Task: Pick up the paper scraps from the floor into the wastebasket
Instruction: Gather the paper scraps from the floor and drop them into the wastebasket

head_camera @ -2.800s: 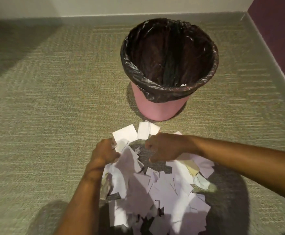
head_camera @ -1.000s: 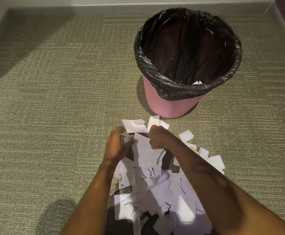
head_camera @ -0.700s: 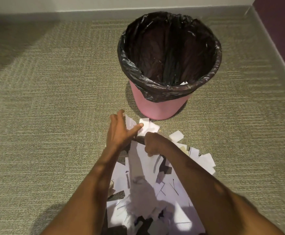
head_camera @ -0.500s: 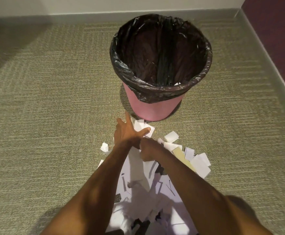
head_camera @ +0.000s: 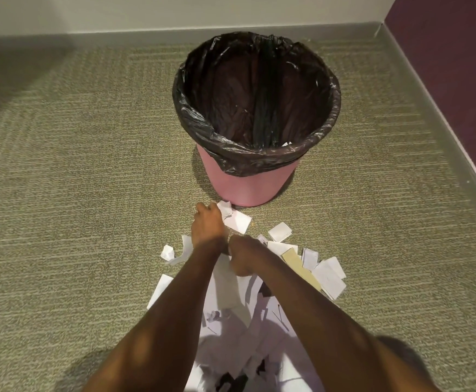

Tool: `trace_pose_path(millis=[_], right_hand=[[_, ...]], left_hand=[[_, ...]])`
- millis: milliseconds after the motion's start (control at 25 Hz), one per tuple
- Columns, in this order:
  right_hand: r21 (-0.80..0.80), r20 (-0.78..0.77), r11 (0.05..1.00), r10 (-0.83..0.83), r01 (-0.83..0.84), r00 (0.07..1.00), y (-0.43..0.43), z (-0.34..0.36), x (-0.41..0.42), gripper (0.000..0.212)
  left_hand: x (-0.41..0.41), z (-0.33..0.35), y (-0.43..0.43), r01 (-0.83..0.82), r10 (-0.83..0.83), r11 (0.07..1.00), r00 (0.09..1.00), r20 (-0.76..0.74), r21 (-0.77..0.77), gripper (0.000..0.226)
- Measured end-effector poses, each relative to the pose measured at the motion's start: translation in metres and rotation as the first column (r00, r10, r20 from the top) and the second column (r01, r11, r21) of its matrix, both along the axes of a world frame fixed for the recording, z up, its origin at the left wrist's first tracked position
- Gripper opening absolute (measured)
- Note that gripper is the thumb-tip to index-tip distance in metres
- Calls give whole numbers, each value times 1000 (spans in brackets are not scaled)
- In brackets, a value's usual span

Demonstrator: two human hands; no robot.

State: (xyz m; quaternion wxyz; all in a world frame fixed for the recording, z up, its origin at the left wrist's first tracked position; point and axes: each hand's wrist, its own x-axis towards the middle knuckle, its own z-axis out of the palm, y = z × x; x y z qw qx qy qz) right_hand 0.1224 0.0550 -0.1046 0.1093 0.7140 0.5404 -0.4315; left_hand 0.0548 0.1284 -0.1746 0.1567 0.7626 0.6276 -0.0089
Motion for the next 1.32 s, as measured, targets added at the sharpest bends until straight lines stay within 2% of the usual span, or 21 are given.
trace_pose_path(millis=[160, 280, 320, 400, 480, 560, 600, 640, 680, 720, 800, 840, 880, 920, 1000, 1040, 1120, 1240, 1320], right_hand=[[-40, 39, 995, 89, -88, 995, 5, 30, -1, 37], [35, 37, 982, 186, -187, 982, 15, 67, -3, 13], [59, 42, 973, 223, -225, 974, 20, 83, -3, 5], [72, 38, 950, 303, -305, 952, 30, 122, -2, 5], [74, 6, 914, 399, -398, 917, 35, 166, 2, 5], [161, -17, 886, 442, -434, 897, 35, 212, 11, 5], [236, -31, 883, 423, -405, 905, 33, 232, 20, 5], [318, -61, 883, 383, -346, 922, 31, 249, 30, 5], [384, -100, 885, 324, -264, 941, 30, 263, 42, 10], [436, -145, 884, 252, -167, 957, 29, 275, 54, 14], [504, -246, 859, 43, 89, 968, 31, 285, 82, 11], [524, -296, 819, -83, 234, 952, 33, 284, 94, 9], [536, -345, 754, -217, 381, 913, 36, 279, 105, 8], [537, -392, 667, -344, 516, 853, 40, 271, 113, 8], [534, -434, 509, -520, 675, 736, 47, 253, 120, 8], [533, -438, 461, -567, 709, 698, 51, 244, 121, 8], [504, -478, 402, -608, 765, 634, 55, 230, 119, 10], [394, -616, 347, -587, 851, 525, 58, 221, 117, 14], [378, -655, 322, -569, 868, 497, 57, 222, 116, 15]], left_hand=[[-17, 9, 4, 11, -13, 1000, 997, 70, 22, 24], [-29, 46, 16, -134, 168, 982, 947, 275, -136, 18], [-36, 67, 23, -176, 232, 965, 920, 317, -196, 16], [-57, 118, 27, -206, 276, 954, 886, 372, -216, 10], [-82, 179, 18, -265, 326, 944, 836, 441, -196, 8], [-116, 227, 46, -303, 318, 945, 769, 555, -122, 13], [-130, 245, 69, -314, 324, 941, 733, 598, -126, 10], [-144, 255, 94, -332, 328, 937, 732, 598, -108, 18], [-157, 255, 128, -341, 334, 934, 733, 593, -104, 43], [-151, 269, 143, -328, 318, 939, 709, 629, -105, 57], [-98, 305, 142, -141, 216, 976, 657, 722, -163, 47], [-60, 330, 125, -22, 161, 981, 640, 751, -191, 35], [-25, 347, 116, 34, 123, 981, 660, 741, -192, 34], [0, 354, 109, 54, 115, 977, 680, 724, -207, 40], [30, 348, 105, 92, 107, 960, 752, 650, -264, 25], [39, 338, 105, 94, 111, 949, 794, 598, -301, 17], [56, 321, 98, 105, 128, 924, 819, 559, -366, 12], [67, 299, 97, 136, 162, 902, 774, 611, -411, 27], [65, 295, 99, 110, 150, 927, 766, 625, -358, 22]])
